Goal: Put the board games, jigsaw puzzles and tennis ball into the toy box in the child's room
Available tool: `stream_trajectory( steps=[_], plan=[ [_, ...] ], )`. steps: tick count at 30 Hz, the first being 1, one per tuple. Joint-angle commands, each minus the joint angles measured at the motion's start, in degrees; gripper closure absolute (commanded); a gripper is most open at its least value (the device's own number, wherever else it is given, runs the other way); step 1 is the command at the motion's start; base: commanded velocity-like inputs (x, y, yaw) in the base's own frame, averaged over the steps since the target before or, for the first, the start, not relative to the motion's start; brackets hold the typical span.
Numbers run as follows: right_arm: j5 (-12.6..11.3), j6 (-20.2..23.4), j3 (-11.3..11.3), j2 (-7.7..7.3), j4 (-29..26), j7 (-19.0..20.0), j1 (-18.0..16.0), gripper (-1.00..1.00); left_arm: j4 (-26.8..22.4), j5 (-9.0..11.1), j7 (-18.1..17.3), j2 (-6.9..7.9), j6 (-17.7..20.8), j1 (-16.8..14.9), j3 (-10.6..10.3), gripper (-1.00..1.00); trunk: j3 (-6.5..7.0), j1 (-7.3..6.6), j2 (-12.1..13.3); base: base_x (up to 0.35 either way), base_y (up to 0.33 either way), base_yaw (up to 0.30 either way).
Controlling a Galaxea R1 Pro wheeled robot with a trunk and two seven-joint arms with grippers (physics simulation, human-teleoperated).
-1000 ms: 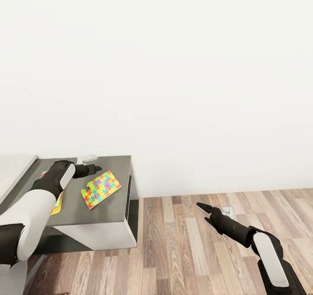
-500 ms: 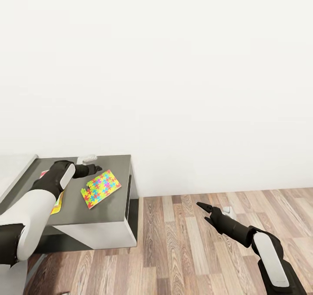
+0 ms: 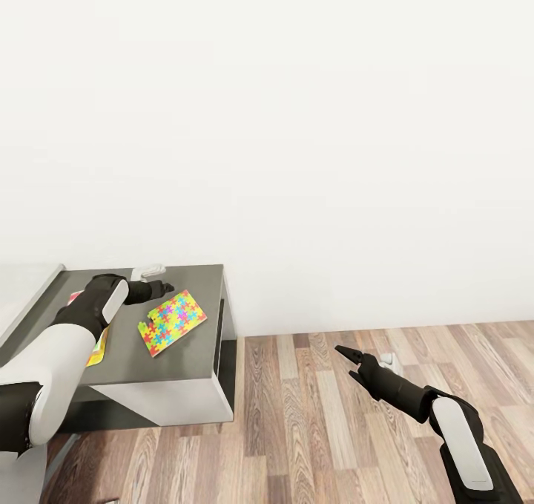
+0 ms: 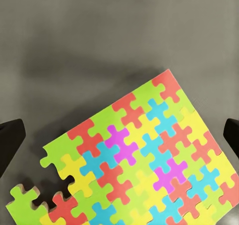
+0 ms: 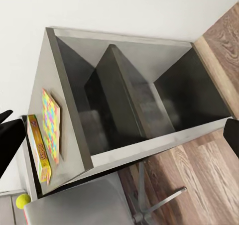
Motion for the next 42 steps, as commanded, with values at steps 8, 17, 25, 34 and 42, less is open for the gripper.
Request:
stream_trajectory(
  steps=[8, 17, 25, 34, 42],
  plan=[
    [0.5, 0.3, -0.2, 0.06, -0.1, 0.6, 0.0, -1.00, 0.0, 0.1, -0.1, -0.01, 0.3, 0.0, 0.2, -1.00, 0.04, 0.01, -0.1, 0.000, 0.000, 0.000],
    [0.5, 0.3, -0.3, 0.03, 0.0, 0.6, 0.0, -1.00, 0.0, 0.1, -0.1, -0.01, 0.3, 0.0, 0.2, -1.00, -0.39, 0.01, -0.1, 0.000, 0.000, 0.000],
    [0.4, 0.4, -0.3, -0.04, 0.1, 0.5, 0.0, -1.00, 0.0, 0.1, -0.1, -0.01, 0.3, 0.0, 0.2, -1.00, -1.11, 0.01, -0.1, 0.000, 0.000, 0.000],
    [0.4, 0.4, -0.2, -0.01, 0.1, 0.5, 0.0, -1.00, 0.0, 0.1, -0.1, -0.01, 0.3, 0.0, 0.2, -1.00, -1.95, 0.01, -0.1, 0.000, 0.000, 0.000],
    [0.4, 0.4, -0.2, -0.01, 0.1, 0.5, 0.0, -1.00, 0.0, 0.1, -0.1, -0.01, 0.3, 0.0, 0.2, -1.00, -2.70, 0.01, -0.1, 0.000, 0.000, 0.000]
  ],
)
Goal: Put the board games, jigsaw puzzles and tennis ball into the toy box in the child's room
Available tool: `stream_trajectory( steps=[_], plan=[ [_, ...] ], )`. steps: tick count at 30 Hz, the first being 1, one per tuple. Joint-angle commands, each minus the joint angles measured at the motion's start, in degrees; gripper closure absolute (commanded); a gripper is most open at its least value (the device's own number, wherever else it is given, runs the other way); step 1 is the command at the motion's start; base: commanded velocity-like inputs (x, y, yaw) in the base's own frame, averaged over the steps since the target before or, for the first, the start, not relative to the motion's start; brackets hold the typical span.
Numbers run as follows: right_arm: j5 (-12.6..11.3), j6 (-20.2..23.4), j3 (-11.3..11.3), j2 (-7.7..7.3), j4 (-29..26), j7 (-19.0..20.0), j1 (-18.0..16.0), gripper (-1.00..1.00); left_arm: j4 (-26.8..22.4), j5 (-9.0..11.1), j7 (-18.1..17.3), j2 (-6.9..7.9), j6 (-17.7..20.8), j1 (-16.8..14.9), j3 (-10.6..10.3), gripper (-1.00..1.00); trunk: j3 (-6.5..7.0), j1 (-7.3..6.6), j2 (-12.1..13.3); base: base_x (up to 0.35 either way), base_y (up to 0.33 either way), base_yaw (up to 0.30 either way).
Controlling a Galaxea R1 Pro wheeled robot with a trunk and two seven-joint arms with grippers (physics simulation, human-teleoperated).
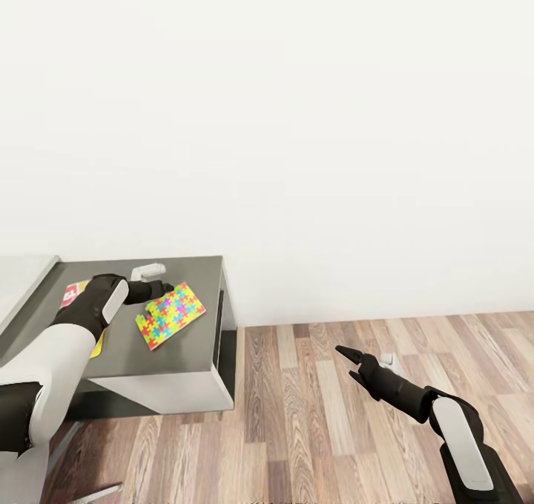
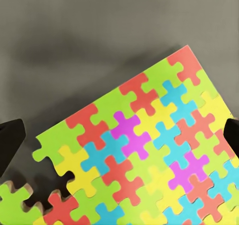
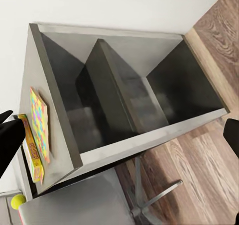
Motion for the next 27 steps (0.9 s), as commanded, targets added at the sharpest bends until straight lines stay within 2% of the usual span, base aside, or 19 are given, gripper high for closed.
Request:
stream_trajectory(
  steps=[1, 27],
  plan=[
    [0.5, 0.3, -0.1, 0.02, 0.0, 0.6, 0.0, -1.00, -0.1, 0.1, -0.1, -0.01, 0.3, 0.0, 0.2, -1.00, -0.16, 0.01, -0.1, 0.000, 0.000, 0.000],
    [0.6, 0.3, -0.1, 0.06, 0.0, 0.6, 0.0, -1.00, -0.1, 0.1, -0.2, 0.08, 0.3, 0.0, 0.2, -1.00, -2.58, 0.01, -0.1, 0.000, 0.000, 0.000]
  ],
)
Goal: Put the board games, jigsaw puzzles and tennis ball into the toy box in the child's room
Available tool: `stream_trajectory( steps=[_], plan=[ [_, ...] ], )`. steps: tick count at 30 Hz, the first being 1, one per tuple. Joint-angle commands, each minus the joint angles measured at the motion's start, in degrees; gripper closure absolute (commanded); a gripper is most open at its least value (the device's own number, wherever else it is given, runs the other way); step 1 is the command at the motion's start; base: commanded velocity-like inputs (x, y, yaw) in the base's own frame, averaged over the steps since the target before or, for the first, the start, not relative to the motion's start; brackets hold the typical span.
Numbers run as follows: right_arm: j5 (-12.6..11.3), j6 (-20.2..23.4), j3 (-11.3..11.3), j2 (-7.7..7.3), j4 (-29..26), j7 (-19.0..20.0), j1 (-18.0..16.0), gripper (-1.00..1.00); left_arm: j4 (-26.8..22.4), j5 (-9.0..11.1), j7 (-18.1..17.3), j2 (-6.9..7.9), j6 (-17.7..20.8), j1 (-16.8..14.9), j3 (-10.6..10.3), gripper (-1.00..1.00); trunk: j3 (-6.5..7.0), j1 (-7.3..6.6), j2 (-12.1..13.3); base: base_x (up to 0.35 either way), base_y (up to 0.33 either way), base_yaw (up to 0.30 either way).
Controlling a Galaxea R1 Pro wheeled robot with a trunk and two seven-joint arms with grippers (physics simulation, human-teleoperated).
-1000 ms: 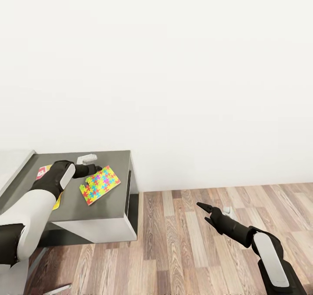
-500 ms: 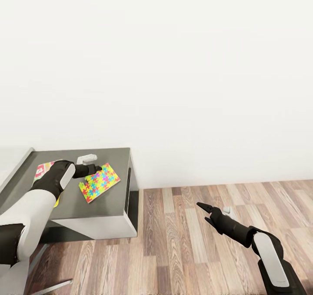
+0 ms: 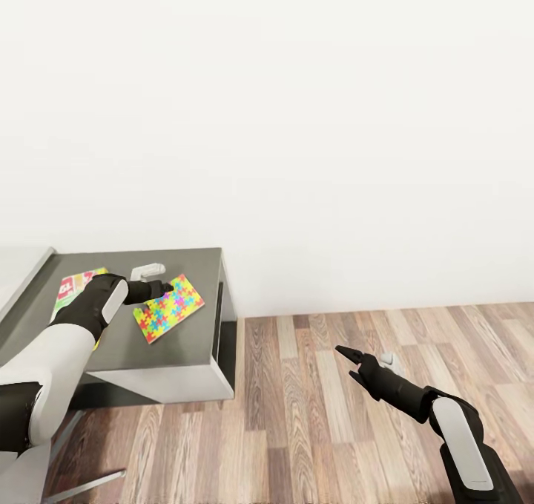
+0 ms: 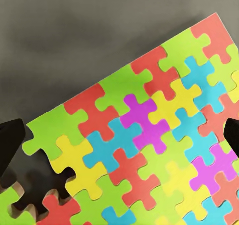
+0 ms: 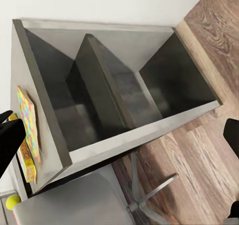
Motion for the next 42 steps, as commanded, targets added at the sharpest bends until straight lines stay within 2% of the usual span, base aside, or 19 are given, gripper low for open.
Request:
stream_trajectory(
  steps=[1, 22, 42],
  plan=[
    [0.5, 0.3, -0.1, 0.01, 0.0, 0.6, 0.0, -1.00, -0.1, 0.1, -0.2, -0.01, 0.3, 0.0, 0.2, -1.00, -0.14, 0.01, -0.1, 0.000, 0.000, 0.000],
    [0.6, 0.2, -0.1, 0.02, 0.0, 0.6, 0.0, -1.00, -0.1, 0.0, -0.2, -0.03, 0.6, 0.0, 0.2, -1.00, -0.35, 0.01, -0.1, 0.000, 0.000, 0.000],
    [0.5, 0.2, -0.1, -0.07, 0.0, 0.6, 0.0, -1.00, 0.1, 0.2, 0.3, 0.04, 2.4, 0.0, 0.5, -1.00, -0.35, 0.01, -0.1, 0.000, 0.000, 0.000]
  ],
)
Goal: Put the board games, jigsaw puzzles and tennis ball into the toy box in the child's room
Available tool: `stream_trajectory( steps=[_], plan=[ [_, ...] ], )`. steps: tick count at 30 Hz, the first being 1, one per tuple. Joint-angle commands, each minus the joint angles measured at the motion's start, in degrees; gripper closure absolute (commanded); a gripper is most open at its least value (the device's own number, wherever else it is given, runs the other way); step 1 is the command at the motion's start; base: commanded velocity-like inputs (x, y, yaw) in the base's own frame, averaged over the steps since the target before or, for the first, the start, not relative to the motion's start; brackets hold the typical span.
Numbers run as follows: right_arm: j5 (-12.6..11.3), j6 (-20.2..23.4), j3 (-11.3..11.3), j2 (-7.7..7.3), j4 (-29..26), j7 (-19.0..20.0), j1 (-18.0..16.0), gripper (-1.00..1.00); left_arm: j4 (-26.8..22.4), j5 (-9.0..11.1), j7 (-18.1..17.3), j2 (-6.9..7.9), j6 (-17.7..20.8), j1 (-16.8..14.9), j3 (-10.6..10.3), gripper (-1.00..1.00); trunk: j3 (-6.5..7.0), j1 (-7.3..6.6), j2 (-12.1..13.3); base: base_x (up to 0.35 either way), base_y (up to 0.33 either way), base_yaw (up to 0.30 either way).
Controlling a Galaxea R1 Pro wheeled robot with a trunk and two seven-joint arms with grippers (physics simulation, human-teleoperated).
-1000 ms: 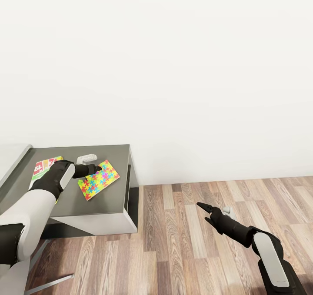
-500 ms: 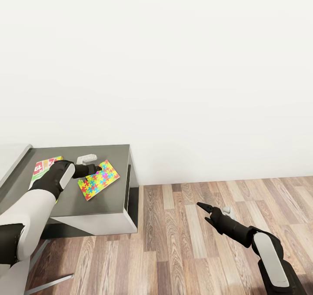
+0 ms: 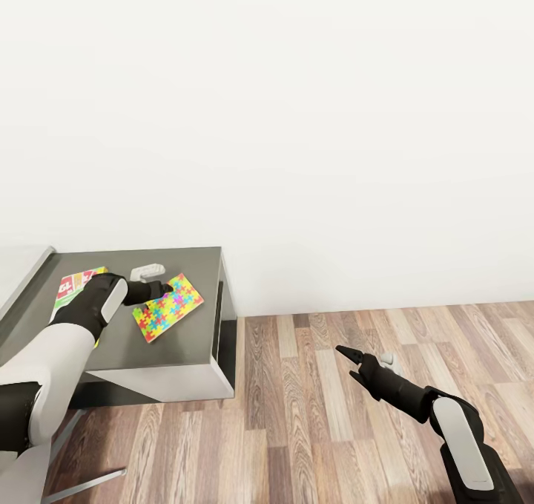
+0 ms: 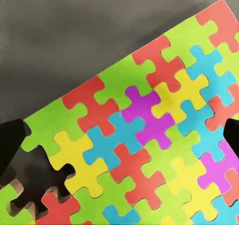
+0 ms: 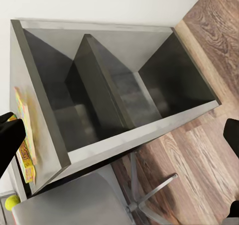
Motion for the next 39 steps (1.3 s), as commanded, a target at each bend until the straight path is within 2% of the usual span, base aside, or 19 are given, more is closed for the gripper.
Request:
stream_trajectory(
  steps=[1, 10, 31, 34, 39],
  plan=[
    [0.5, 0.3, -0.1, 0.01, 0.0, 0.5, 0.0, -1.00, 0.4, 0.1, 0.1, -0.01, 0.9, 0.0, 0.3, -1.00, -0.06, 0.02, 0.0, 0.000, 0.000, 0.000],
    [0.5, 0.3, -0.1, 0.01, 0.0, 0.5, 0.0, -1.00, 0.4, 0.1, 0.2, -0.05, 2.6, 0.0, 0.5, -1.00, -0.06, 0.02, 0.0, 0.000, 0.000, 0.000],
    [0.5, 0.3, -0.1, 0.01, 0.0, 0.5, 0.0, -1.00, 0.4, 0.4, -0.8, 0.16, 2.1, 0.0, 0.6, -1.00, -0.06, 0.02, 0.0, 0.000, 0.000, 0.000],
    [0.5, 0.3, -0.1, 0.01, 0.0, 0.6, 0.0, -1.00, 0.4, 0.4, -1.9, 0.20, 2.0, 0.0, 0.5, -1.00, -0.06, 0.02, 0.0, 0.000, 0.000, 0.000],
    [0.6, 0.3, -0.1, 0.01, 0.0, 0.6, 0.0, -1.00, 0.3, 0.2, -6.6, 0.13, 1.8, 0.0, 0.1, -1.00, -0.06, 0.02, 0.0, 0.000, 0.000, 0.000]
  ],
)
